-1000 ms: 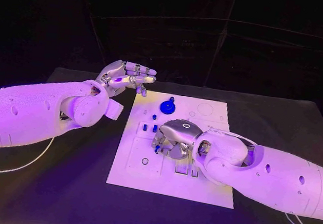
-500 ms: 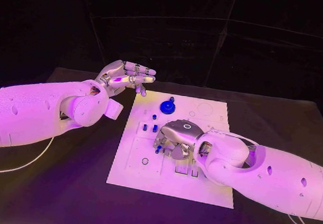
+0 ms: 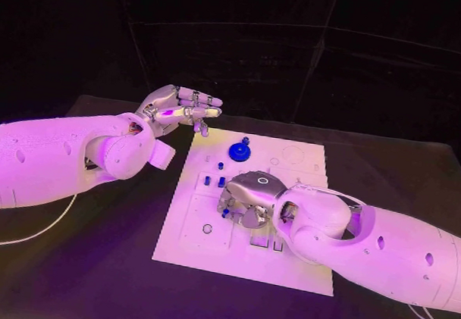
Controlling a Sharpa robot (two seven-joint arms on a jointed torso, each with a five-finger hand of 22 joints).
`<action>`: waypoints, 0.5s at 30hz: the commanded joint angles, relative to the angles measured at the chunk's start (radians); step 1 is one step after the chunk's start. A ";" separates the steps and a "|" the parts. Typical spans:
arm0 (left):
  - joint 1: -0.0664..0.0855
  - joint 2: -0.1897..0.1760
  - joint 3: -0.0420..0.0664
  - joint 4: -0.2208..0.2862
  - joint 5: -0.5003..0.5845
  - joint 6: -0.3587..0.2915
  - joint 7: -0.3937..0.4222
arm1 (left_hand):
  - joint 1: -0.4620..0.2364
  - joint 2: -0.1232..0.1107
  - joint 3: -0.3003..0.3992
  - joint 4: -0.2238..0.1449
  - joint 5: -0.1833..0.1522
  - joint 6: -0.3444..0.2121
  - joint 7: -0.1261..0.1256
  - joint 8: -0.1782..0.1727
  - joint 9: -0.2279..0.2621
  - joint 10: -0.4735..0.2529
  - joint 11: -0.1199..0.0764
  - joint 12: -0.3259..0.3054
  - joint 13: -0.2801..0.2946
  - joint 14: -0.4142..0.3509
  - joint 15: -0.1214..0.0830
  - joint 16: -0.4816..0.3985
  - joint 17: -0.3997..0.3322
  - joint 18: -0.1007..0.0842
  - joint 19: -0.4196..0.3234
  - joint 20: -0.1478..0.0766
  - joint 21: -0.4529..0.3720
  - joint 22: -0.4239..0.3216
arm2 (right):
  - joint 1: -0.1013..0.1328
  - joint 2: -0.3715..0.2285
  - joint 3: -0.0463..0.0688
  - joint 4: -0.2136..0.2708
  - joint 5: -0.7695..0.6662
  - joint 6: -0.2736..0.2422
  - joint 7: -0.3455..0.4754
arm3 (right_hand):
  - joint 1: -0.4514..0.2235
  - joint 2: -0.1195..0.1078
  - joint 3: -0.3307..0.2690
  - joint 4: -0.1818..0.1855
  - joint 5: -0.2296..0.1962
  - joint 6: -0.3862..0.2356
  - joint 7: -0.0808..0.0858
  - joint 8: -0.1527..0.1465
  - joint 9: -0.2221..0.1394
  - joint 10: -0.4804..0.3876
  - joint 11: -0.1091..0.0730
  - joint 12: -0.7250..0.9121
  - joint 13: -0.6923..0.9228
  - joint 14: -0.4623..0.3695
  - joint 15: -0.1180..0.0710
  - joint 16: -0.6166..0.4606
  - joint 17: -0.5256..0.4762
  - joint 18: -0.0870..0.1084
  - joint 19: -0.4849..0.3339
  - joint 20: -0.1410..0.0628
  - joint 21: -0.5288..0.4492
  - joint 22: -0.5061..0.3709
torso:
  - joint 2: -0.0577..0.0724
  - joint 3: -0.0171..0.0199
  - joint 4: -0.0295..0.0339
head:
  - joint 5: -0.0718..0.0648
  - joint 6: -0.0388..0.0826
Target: Assemble the parts on the task board
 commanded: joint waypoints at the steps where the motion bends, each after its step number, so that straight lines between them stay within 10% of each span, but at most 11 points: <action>1: 0.002 -0.001 0.001 0.000 0.004 0.008 0.001 | -0.005 0.007 -0.006 -0.002 0.002 0.009 0.000 0.005 -0.001 0.006 0.001 0.007 -0.001 -0.010 0.000 0.004 -0.001 0.014 -0.004 0.000 -0.005 -0.001 | 0.001 0.003 -0.001 0.006 -0.016 0.032 -0.002 | -0.008 0.000 0.003 -0.001 0.006 -0.003 0.004 -0.002 0.001 0.002 0.006 -0.004 0.001 0.024 0.002 0.002 -0.001 -0.010 0.003 0.002 0.005 0.000 | 0.000 0.0004 -0.0001 | 0.001 -0.002; 15: 0.002 -0.001 0.001 -0.003 0.004 0.009 -0.003 | -0.005 0.007 -0.006 -0.002 0.002 0.009 0.000 0.005 -0.001 0.006 0.001 0.007 -0.001 -0.010 0.000 0.004 -0.001 0.014 -0.004 0.000 -0.005 -0.001 | 0.001 0.004 -0.004 0.003 -0.028 -0.034 -0.014 | -0.118 -0.063 -0.104 0.010 0.025 -0.172 0.026 -0.006 -0.003 -0.209 0.044 -0.023 -0.005 -0.025 0.035 -0.110 -0.151 0.027 -0.118 0.031 -0.111 -0.174 | -0.001 0.0008 -0.0001 | -0.003 0.003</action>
